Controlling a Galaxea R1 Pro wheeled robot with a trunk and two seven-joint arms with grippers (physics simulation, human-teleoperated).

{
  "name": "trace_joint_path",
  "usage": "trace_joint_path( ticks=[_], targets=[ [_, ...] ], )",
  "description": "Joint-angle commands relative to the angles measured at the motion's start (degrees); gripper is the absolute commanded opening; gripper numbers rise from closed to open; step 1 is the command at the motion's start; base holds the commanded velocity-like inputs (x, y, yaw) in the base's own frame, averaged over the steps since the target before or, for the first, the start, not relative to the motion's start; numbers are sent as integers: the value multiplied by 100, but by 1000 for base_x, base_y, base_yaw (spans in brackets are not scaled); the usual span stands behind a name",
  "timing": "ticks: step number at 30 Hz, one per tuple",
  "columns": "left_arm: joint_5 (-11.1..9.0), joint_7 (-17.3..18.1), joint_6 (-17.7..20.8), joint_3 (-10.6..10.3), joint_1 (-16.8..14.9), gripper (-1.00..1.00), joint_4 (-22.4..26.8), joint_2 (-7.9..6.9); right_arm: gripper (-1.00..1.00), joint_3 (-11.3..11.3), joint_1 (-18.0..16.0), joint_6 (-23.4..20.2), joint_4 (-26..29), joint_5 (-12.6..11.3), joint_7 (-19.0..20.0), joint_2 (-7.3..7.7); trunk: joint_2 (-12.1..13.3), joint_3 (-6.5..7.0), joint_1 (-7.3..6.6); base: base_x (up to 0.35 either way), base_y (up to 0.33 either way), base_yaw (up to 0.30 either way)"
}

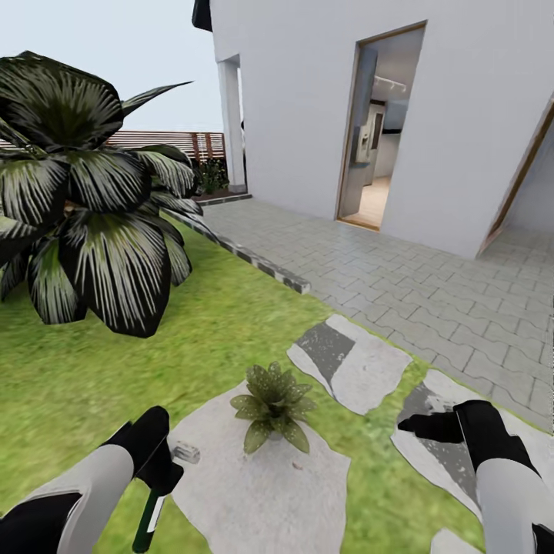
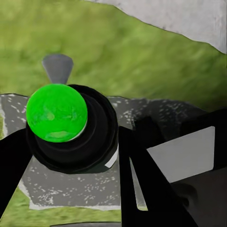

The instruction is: Pick up the pesticide atomizer in the garden and spray insectifuge to fully cover both potted plants in the garden.

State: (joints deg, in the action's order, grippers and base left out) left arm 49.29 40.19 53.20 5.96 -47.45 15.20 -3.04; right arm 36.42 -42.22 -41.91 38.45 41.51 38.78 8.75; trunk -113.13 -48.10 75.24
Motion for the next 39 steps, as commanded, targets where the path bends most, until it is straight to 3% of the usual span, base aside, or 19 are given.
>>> trace_joint_path(
  ticks=[1, 17, 22, 27, 39],
  targets=[
    [63, 47, 24, 43, -1, -100, 77, 14, 100, 20, -6, -5, 14, 63, 54, -4, -3, -6, -4, -295, 0, 16],
    [63, 50, 0, 45, -1, -100, 176, 114, 100, 55, -6, 25, 43, 51, 51, 42, -3, -6, -4, -269, 0, 2],
    [63, 38, 5, 39, -1, -100, 198, 508, 100, 58, -6, 21, 47, 50, 50, 55, -3, -5, -4, -212, 0, 0],
    [63, 27, -9, 44, -1, -100, 195, 692, 100, 58, -6, 25, 25, 50, 21, 30, -3, 20, -4, -24, 0, 0],
    [72, 24, -16, 68, -1, -100, 446, 696, 100, 58, -6, 17, 96, 37, 59, 12, -3, 126, -4, 0, 0, 0]
  ],
)
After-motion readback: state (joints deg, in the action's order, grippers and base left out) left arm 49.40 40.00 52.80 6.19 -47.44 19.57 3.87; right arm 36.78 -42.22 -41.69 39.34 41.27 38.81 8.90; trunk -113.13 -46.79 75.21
